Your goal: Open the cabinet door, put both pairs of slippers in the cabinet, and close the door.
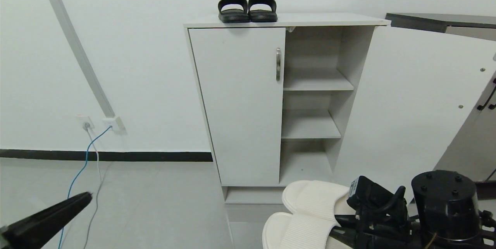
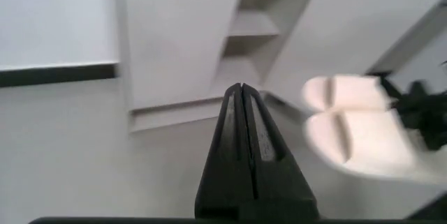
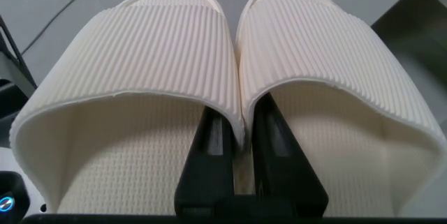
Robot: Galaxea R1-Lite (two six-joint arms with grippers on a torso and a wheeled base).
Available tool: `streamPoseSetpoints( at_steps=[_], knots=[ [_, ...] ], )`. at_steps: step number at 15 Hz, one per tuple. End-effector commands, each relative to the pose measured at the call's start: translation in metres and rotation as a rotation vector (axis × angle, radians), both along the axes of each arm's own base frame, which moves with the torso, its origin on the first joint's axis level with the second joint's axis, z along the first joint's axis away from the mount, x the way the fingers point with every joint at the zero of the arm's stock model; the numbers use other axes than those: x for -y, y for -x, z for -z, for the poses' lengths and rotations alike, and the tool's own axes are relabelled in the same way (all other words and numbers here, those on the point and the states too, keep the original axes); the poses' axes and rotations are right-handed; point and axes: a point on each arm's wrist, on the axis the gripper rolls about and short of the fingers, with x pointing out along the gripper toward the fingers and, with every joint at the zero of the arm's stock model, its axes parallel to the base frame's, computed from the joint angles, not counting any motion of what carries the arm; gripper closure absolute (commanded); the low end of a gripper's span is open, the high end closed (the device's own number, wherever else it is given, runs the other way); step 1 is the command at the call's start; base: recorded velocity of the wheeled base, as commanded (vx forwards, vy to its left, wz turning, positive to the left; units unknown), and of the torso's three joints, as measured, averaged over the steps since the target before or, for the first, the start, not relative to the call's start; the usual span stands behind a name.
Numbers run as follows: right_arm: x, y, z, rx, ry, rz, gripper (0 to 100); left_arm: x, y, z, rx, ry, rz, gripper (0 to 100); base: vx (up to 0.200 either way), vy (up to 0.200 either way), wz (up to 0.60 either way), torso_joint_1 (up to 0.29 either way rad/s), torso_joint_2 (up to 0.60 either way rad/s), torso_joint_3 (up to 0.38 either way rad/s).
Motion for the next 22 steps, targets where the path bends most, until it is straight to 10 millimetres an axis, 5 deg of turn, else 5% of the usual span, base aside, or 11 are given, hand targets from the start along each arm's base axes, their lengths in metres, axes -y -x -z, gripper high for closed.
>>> streamPoseSetpoints(
  at_steps=[1,6,12,17,22],
  knots=[
    [-0.001,-0.001,0.002,-0.005,0.005,-0.001,100,-0.015,0.044,0.027,0.066,-0.045,-0.158,100,0.000,0.000,0.00,0.000,0.00,0.000],
    [-0.001,0.000,0.002,-0.006,0.007,-0.002,100,-0.021,0.065,0.064,0.095,-0.121,-0.395,100,0.000,0.000,0.00,0.000,0.00,0.000],
    [-0.001,0.000,0.003,-0.010,0.012,-0.002,100,-0.021,0.071,0.097,0.142,-0.180,-0.394,100,0.000,0.000,0.00,0.000,0.00,0.000],
    [-0.002,-0.001,0.005,-0.015,0.016,-0.005,100,-0.018,0.072,0.103,0.096,-0.215,-0.237,100,0.000,0.000,0.00,0.000,0.00,0.000],
    [-0.010,-0.012,0.015,-0.006,0.049,0.075,100,-0.020,0.072,0.103,0.089,-0.215,-0.328,100,0.000,0.000,0.00,0.000,0.00,0.000]
  ],
)
